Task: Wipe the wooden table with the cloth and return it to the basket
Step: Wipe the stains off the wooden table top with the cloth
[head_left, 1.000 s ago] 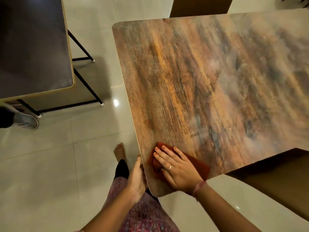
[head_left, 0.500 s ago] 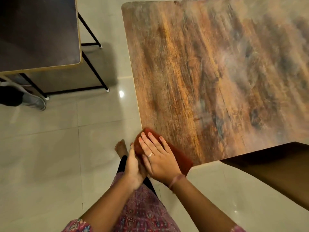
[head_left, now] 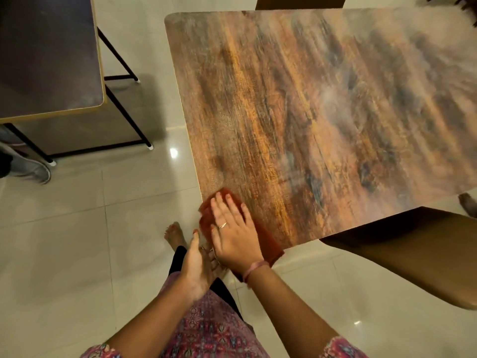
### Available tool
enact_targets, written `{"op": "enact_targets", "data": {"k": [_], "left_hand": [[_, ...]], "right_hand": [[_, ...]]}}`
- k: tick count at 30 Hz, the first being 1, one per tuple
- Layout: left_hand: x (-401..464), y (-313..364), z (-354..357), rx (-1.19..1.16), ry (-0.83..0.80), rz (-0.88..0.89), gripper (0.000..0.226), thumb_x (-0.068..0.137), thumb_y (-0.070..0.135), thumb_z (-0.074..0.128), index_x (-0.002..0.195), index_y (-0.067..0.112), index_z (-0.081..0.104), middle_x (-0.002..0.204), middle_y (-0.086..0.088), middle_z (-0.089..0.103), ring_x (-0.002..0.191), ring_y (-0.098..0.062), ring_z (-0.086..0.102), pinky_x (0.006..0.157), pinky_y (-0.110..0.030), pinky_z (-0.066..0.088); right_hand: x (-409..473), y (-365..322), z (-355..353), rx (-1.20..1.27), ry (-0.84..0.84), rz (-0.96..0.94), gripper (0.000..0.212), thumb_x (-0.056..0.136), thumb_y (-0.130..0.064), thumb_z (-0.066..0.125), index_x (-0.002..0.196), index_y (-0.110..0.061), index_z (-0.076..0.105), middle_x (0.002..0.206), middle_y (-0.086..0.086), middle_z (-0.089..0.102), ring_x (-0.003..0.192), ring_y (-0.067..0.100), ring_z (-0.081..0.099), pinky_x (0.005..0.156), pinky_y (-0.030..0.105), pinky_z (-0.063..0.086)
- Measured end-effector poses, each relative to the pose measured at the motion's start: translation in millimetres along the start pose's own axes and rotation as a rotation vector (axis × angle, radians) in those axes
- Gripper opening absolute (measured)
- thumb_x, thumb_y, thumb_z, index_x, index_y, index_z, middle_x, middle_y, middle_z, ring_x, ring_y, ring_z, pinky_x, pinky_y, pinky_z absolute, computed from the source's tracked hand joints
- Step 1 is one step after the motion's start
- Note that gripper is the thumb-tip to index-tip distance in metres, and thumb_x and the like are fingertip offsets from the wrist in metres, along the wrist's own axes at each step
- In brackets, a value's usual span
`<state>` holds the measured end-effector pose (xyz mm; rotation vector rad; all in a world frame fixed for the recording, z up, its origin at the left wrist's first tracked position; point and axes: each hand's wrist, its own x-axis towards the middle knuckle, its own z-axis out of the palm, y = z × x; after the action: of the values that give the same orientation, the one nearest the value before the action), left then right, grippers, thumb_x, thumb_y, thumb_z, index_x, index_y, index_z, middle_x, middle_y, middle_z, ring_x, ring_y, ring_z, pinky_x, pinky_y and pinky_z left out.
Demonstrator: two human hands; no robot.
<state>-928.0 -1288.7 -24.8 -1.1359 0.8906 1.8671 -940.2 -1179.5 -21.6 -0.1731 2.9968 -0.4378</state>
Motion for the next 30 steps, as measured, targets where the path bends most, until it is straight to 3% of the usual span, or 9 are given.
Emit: {"op": "enact_targets", "data": {"k": [2,4,9,13,15,19,22,28,30], "left_hand": [[-1.3,-0.9,0.8,-0.022,-0.011,0.005,0.062,0.093,0.063,0.033,0.117,0.015,0.062,0.113,-0.013,0.069,0.109,-0.029,0.062,0.097,-0.045,0.046],[-1.7,-1.3,1.9,0.014,-0.002,0.022,0.064,0.094,0.062,0.030,0.118,0.012,0.060,0.110,-0.014,0.069,0.105,-0.028,0.063,0.089,-0.041,0.049],[-3.0,-1.3,4.8,0.077,0.036,0.046,0.061,0.096,0.059,0.028,0.121,0.011,0.056,0.108,-0.012,0.068,0.101,-0.024,0.063,0.078,-0.036,0.048],[-4.0,-5.5,9.7,0.086,0.039,0.035,0.063,0.095,0.061,0.029,0.124,0.013,0.056,0.113,-0.012,0.068,0.106,-0.024,0.061,0.086,-0.036,0.047],[-3.9,-6.9,12.6,0.089,0.043,0.042,0.060,0.096,0.060,0.028,0.121,0.016,0.059,0.107,-0.010,0.070,0.104,-0.024,0.063,0.086,-0.037,0.049],[-3.6,-3.9,13.7,0.031,-0.004,0.039,0.060,0.096,0.058,0.031,0.123,0.014,0.061,0.112,-0.014,0.069,0.109,-0.030,0.062,0.099,-0.045,0.045],[-5.0,-2.3,10.0,0.055,0.038,0.004,0.060,0.096,0.058,0.032,0.121,0.011,0.059,0.106,-0.016,0.070,0.101,-0.030,0.064,0.086,-0.042,0.051],[-5.7,4.5,-0.4,0.033,0.053,-0.043,0.061,0.097,0.057,0.032,0.127,0.008,0.052,0.116,-0.015,0.064,0.101,-0.027,0.062,0.071,-0.037,0.050],[-5.8,4.6,-1.9,0.022,0.057,-0.041,0.060,0.097,0.056,0.033,0.126,0.007,0.052,0.116,-0.014,0.064,0.100,-0.026,0.062,0.073,-0.036,0.050]], "right_hand": [[-21.1,17.2,-2.2,-0.042,-0.077,-0.222,0.056,0.098,-0.036,0.033,0.151,-0.018,0.027,0.158,-0.001,0.025,0.148,0.014,0.013,0.119,0.042,0.014],[-24.4,55.6,-16.8,-0.045,-0.115,-0.263,0.056,0.099,-0.038,0.031,0.151,-0.020,0.025,0.158,-0.003,0.021,0.148,0.013,0.012,0.119,0.041,0.011],[10.5,161.2,-60.0,0.044,0.056,0.348,0.058,0.098,-0.037,0.025,0.153,-0.019,0.020,0.160,-0.002,0.017,0.148,0.015,0.009,0.121,0.039,0.004],[51.9,126.9,-51.4,0.128,0.222,0.729,0.058,0.100,-0.029,0.033,0.153,-0.010,0.017,0.160,0.006,0.017,0.149,0.020,0.008,0.120,0.045,0.002],[47.4,75.5,-30.7,0.125,0.177,0.476,0.060,0.098,-0.030,0.037,0.152,-0.011,0.021,0.160,0.005,0.019,0.148,0.020,0.012,0.120,0.047,0.006],[1.1,32.1,-9.8,-0.027,-0.096,-0.316,0.057,0.097,-0.036,0.034,0.151,-0.018,0.028,0.158,0.000,0.026,0.148,0.015,0.015,0.120,0.043,0.014],[19.5,81.6,-34.5,-0.031,-0.213,-0.489,0.055,0.099,-0.037,0.032,0.151,-0.022,0.026,0.158,-0.003,0.025,0.147,0.014,0.015,0.120,0.040,0.007],[95.2,149.3,-67.2,0.116,0.162,0.580,0.053,0.102,-0.029,0.030,0.152,-0.014,0.024,0.160,0.002,0.018,0.148,0.016,0.011,0.121,0.042,0.006],[88.6,111.1,-49.1,0.146,0.220,0.615,0.053,0.100,-0.027,0.034,0.151,-0.013,0.027,0.159,0.002,0.023,0.148,0.017,0.014,0.120,0.041,0.007]]}}
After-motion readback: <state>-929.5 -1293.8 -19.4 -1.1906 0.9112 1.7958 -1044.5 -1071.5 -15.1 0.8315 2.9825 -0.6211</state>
